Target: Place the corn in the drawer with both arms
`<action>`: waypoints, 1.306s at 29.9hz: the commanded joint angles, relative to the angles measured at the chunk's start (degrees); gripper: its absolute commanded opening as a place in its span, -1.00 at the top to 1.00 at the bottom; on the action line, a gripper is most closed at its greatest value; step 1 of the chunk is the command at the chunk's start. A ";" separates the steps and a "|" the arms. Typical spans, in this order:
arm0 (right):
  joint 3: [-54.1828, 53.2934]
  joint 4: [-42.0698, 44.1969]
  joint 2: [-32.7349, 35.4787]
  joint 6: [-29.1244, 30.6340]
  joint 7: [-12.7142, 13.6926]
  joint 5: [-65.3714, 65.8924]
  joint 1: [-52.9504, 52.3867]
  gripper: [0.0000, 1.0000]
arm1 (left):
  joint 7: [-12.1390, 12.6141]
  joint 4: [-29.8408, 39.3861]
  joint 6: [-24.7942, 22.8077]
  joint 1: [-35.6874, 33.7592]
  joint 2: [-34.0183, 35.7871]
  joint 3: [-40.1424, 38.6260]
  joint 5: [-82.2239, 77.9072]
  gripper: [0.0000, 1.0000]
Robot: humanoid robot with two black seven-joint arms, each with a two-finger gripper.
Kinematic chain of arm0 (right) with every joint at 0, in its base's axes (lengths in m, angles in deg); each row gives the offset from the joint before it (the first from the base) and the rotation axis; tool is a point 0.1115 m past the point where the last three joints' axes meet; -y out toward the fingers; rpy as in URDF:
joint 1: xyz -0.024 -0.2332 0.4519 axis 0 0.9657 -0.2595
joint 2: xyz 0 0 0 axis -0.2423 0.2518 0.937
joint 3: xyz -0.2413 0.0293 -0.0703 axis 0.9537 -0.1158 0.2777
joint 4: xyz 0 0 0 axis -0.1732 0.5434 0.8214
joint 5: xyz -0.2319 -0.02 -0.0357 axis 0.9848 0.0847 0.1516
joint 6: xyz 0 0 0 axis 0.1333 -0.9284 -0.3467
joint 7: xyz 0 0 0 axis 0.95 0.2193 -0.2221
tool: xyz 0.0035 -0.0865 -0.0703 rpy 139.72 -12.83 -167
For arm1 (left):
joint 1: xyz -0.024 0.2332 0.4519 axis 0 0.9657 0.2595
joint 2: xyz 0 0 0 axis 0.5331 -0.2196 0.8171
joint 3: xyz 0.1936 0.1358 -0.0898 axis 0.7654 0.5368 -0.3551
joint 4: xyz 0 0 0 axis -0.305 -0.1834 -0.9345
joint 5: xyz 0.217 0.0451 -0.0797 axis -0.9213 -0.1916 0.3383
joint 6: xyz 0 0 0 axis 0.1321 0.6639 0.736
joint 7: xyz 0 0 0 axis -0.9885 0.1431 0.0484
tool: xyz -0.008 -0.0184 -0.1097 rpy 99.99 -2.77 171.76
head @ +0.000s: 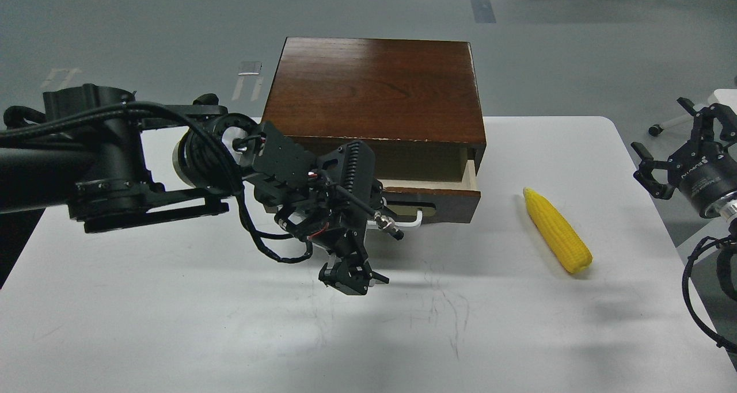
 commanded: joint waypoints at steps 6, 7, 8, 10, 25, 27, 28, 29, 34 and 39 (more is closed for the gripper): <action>0.04 -0.01 0.27 0.00 0.00 0.00 0.00 -1.00 | 0.01 0.02 0.01 -2.54 2.98 -7.96 14.91 -0.95; 0.12 -0.01 0.28 0.00 0.00 0.00 0.08 -1.00 | 0.01 0.02 0.01 -2.80 4.47 -10.49 22.17 -0.95; 0.12 -0.01 0.36 0.00 0.00 0.00 0.09 -1.00 | 0.01 0.02 0.01 -2.80 5.35 -11.83 26.25 -0.95; 0.21 -0.01 0.54 0.00 0.00 0.00 0.17 -1.00 | 0.01 0.02 0.01 -2.80 7.81 -15.68 38.25 -0.95; 0.91 -0.36 0.63 0.00 0.00 0.18 0.17 -1.00 | 0.01 -11.14 4.33 12.99 17.58 -19.31 103.96 -0.96; 1.00 -0.36 0.71 0.00 0.00 0.52 0.17 -1.00 | 0.01 -11.32 8.73 17.99 17.75 -21.49 106.95 -0.96; 1.00 -0.36 0.71 0.00 0.00 0.88 0.17 -1.00 | 0.01 -11.41 9.80 19.94 17.67 -22.46 107.41 -0.96; 1.00 -0.44 1.06 0.00 0.00 1.31 0.17 -1.00 | 0.01 -11.41 10.51 22.05 17.67 -23.60 107.76 -0.96; 1.00 -1.23 2.38 0.00 0.00 6.49 -0.09 -1.00 | 0.01 -15.97 13.94 36.65 13.37 -36.52 108.11 -0.96; 1.00 -5.62 7.46 0.00 0.00 21.83 -1.32 -1.00 | 0.01 -20.45 14.91 42.98 9.59 -44.79 108.38 -0.96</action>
